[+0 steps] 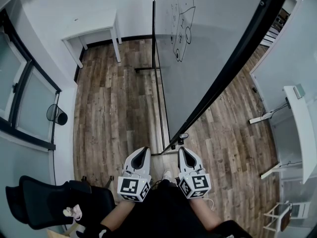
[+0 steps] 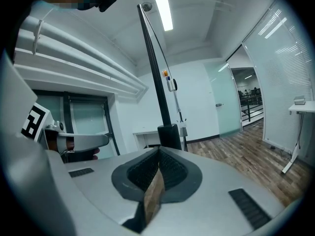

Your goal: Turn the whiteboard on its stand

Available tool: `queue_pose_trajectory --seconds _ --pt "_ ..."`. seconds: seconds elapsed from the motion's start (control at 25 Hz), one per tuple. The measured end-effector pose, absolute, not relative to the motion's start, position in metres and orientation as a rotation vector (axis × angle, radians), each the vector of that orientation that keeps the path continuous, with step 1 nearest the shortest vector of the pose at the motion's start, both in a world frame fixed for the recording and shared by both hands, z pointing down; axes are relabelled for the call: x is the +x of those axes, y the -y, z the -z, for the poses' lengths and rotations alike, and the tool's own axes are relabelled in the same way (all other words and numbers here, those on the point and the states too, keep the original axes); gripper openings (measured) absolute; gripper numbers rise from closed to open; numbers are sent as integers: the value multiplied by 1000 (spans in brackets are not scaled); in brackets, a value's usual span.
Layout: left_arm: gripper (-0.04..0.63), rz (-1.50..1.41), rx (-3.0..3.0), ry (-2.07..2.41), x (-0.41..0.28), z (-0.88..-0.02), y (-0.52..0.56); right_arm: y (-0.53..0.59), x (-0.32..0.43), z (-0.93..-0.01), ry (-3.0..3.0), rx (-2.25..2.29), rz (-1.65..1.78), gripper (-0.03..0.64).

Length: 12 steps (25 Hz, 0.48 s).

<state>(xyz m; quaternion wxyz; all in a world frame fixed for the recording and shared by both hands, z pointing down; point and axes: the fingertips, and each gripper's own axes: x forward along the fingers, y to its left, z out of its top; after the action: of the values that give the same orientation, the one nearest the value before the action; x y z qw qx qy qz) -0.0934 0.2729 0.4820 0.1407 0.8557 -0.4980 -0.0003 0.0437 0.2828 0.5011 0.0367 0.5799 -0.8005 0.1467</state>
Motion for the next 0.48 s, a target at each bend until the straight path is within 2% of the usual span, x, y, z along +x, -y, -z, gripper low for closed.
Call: queue_pose_trajectory --seconds 0.48 --pt "18 -5 2474 1436 -96 -481 -275 -285 42 -499 2455 1784 -446 12"
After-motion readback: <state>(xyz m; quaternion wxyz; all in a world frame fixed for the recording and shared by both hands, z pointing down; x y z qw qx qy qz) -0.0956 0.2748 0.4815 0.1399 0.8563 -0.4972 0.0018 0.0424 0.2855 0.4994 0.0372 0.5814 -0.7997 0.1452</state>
